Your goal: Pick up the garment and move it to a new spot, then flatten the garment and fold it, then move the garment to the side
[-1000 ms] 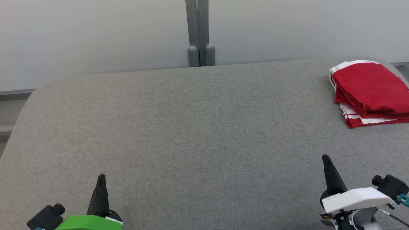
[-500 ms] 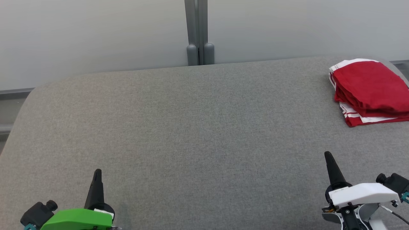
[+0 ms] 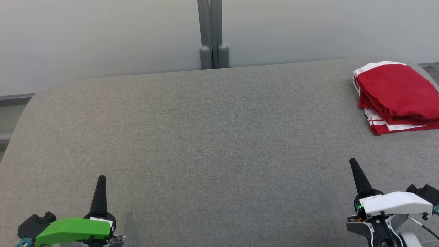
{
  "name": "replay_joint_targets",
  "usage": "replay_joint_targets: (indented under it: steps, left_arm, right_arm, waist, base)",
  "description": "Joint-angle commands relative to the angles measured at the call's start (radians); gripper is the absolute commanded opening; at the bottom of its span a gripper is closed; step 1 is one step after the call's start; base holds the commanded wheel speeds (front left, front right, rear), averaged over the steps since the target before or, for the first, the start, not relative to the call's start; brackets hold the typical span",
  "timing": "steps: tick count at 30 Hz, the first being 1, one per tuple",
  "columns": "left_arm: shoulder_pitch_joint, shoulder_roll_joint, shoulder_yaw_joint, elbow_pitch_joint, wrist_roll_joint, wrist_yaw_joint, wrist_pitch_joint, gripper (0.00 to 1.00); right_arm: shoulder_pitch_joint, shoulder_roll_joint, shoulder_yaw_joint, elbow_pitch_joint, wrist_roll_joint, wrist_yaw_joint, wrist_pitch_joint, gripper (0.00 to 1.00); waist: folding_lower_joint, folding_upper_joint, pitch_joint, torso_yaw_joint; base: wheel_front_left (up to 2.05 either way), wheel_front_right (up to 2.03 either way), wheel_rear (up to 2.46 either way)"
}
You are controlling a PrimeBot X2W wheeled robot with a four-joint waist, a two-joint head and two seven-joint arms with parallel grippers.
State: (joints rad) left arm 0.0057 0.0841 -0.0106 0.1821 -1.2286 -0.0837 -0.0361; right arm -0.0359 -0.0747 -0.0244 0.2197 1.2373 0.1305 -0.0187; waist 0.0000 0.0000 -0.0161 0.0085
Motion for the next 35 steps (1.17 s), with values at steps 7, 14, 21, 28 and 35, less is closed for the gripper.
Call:
replay_joint_targets:
  steps: [7, 14, 21, 28, 35]
  left_arm:
    - [-0.041, 0.008, 0.017, 0.007, -0.084, -0.014, 0.021, 0.0]
    - [-0.055, 0.007, 0.029, 0.017, -0.146, -0.02, 0.037, 0.0]
    - [-0.07, 0.006, 0.039, 0.027, -0.206, -0.026, 0.055, 0.0]
    - [-0.083, 0.004, 0.051, 0.036, -0.263, -0.033, 0.07, 0.0]
    - [-0.093, 0.003, 0.061, 0.044, -0.314, -0.039, 0.086, 0.0]
  right_arm:
    - [-0.029, -0.003, -0.014, 0.0, 0.08, 0.001, 0.021, 0.0]
    - [-0.039, -0.002, -0.022, 0.004, 0.138, 0.0, 0.038, 0.0]
    - [-0.045, 0.0, -0.031, 0.009, 0.194, 0.0, 0.054, 0.0]
    - [-0.055, 0.001, -0.04, 0.013, 0.247, 0.0, 0.07, 0.0]
    - [-0.06, 0.003, -0.048, 0.016, 0.295, 0.0, 0.083, 0.0]
  waist:
    - [0.0, 0.0, 0.003, -0.001]
    - [0.0, 0.0, 0.005, -0.002]
    - [0.0, 0.0, 0.008, -0.003]
    - [0.0, 0.0, 0.011, -0.005]
    - [0.0, 0.0, 0.013, -0.006]
  base:
    - [0.0, 0.0, 0.0]
    - [0.0, 0.0, 0.0]
    - [0.0, 0.0, 0.0]
    - [0.0, 0.0, 0.0]
    - [0.0, 0.0, 0.0]
